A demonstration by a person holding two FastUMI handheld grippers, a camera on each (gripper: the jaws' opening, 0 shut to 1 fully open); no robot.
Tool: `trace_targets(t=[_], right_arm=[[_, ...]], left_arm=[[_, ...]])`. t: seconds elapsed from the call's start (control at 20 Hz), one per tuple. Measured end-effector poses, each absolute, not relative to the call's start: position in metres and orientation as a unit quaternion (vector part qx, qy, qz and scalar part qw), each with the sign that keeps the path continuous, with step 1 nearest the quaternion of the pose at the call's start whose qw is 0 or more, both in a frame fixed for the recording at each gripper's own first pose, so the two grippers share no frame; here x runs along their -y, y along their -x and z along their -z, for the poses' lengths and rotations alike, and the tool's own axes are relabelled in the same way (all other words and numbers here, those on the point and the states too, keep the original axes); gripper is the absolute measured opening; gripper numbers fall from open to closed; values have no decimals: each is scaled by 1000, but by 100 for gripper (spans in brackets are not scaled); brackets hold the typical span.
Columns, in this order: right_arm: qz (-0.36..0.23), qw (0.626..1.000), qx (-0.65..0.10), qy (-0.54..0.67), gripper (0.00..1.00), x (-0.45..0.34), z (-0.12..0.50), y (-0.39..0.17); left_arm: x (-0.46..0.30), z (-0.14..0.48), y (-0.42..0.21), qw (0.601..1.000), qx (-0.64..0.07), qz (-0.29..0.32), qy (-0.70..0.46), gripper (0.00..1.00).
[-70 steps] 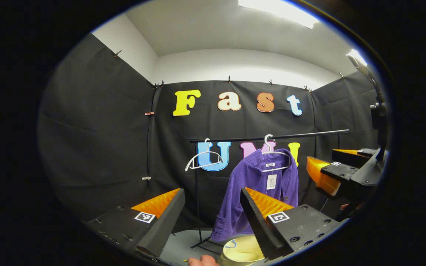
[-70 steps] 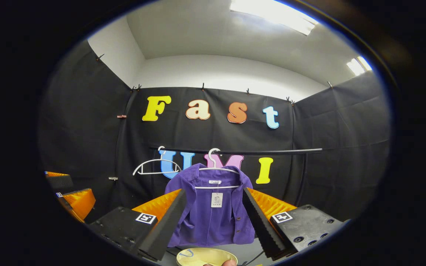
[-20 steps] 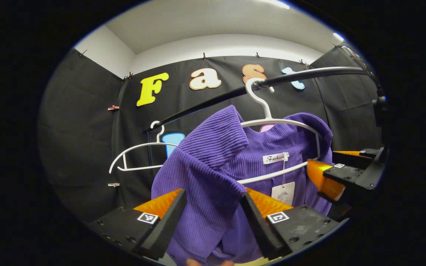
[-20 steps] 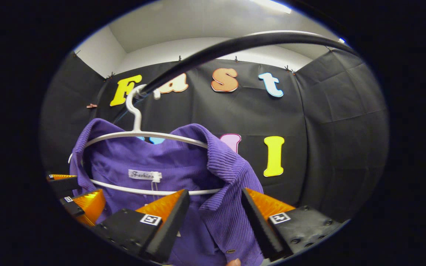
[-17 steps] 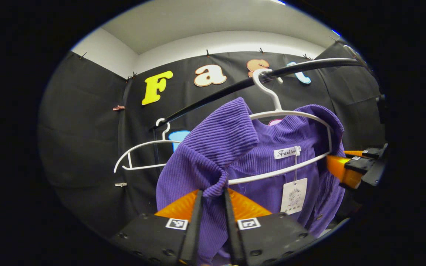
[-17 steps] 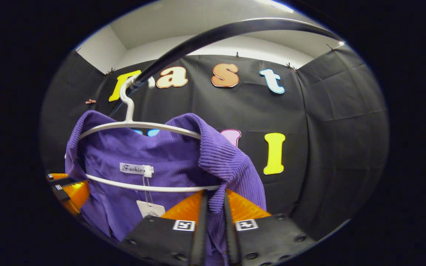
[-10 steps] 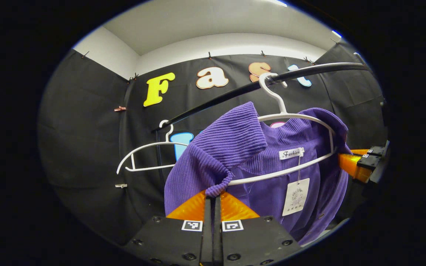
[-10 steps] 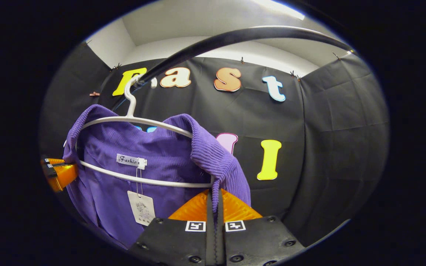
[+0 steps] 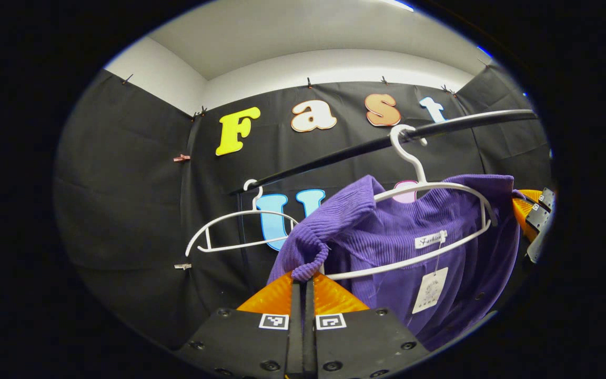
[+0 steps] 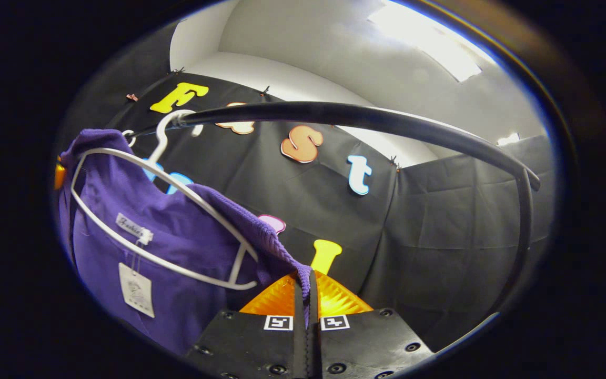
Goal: Grasp the clothes on the hanger with both hands and then place them into the laundry hamper below.
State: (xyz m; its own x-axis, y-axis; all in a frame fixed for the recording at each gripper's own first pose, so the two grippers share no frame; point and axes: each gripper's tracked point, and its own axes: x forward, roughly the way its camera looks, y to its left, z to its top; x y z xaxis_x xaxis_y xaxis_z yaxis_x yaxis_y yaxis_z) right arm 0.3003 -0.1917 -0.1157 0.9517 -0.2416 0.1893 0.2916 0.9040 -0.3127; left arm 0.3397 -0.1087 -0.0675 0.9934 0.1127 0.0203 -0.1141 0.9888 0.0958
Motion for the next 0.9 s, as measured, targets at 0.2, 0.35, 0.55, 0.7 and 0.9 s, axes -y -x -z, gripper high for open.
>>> trace_targets(t=[0.2, 0.35, 0.55, 0.7, 0.9], right_arm=[[188, 967, 60, 162, 4, 227, 134, -311], [213, 967, 24, 139, 5, 242, 169, -320], [172, 977, -41, 122, 9, 214, 231, -322], [125, 985, -48, 111, 4, 180, 240, -310], [72, 992, -59, 84, 4, 145, 240, -290]], left_arm=[[104, 63, -335, 997, 1, -56, -52, 5], [107, 62, -335, 998, 1, -51, -47, 5], [101, 71, -339, 997, -11, -53, -53, 3], [81, 74, -338, 996, -14, -71, -59, 5], [43, 95, -331, 991, -36, -108, -72, 7]])
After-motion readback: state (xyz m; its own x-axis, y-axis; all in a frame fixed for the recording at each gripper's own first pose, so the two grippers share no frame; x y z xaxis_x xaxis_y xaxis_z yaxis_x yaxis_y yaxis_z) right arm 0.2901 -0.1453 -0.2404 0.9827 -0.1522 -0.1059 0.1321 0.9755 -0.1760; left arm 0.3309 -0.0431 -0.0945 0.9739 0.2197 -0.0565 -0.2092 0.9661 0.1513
